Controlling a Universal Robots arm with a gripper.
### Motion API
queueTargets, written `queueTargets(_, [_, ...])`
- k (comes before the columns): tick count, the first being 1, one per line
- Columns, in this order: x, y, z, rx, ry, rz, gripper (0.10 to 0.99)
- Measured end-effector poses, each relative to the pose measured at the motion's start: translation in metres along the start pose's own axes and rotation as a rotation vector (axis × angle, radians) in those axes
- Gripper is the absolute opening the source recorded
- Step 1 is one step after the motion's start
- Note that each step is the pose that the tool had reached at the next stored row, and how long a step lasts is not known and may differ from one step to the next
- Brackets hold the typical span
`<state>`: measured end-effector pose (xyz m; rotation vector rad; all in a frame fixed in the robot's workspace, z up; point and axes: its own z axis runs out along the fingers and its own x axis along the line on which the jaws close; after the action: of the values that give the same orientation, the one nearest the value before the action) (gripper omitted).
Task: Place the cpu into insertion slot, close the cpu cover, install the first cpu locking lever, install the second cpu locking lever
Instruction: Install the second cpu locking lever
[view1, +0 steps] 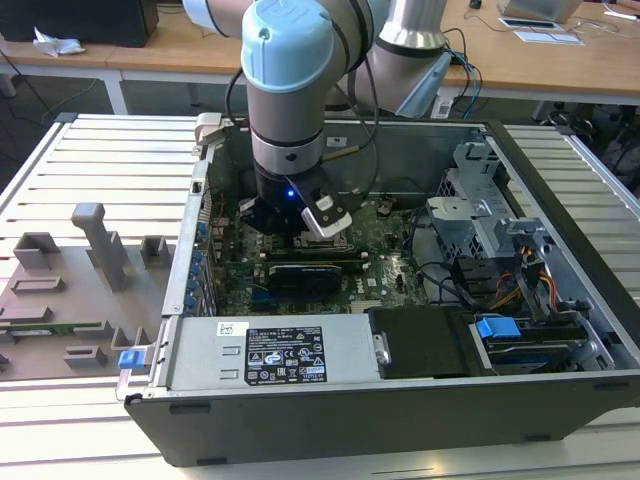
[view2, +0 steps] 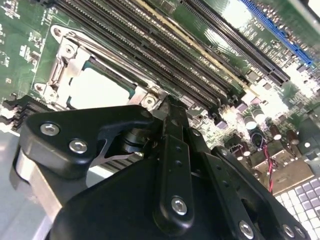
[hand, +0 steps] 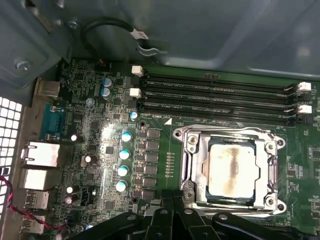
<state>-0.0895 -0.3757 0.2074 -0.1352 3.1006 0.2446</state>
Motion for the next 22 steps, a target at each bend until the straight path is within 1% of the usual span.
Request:
queueTargets(1, [-0.0016, 0.0008, -0.0002, 0.0, 0.0001, 0.0, 0.106])
queueTargets(2, [-0.0051, 0.0028, 0.0001, 0.002, 0.0003, 0.0, 0.106])
queueTargets(4, [-0.0159, 0.0088, 0.0014, 0.011, 0.0023, 0.0, 0.106])
queueTargets(8, [-0.0272, 0.0144, 0.0027, 0.025, 0.006, 0.0, 0.106])
queueTargets(9, [-0.0341, 0.018, 0.0036, 0.031, 0.009, 0.001, 0.106])
queueTargets(10, [-0.0389, 0.0192, 0.0039, 0.034, 0.0114, 0.001, 0.106])
queueTargets(11, [-0.0413, 0.0195, 0.004, 0.035, 0.0128, 0.001, 0.106])
queueTargets(12, [-0.0423, 0.0197, 0.0038, 0.036, 0.013, 0.001, 0.106])
queueTargets(14, [-0.0425, 0.0203, 0.0011, 0.04, 0.0135, 0.001, 0.106])
queueTargets(22, [-0.0429, 0.0221, -0.0097, 0.042, 0.0136, 0.001, 0.106])
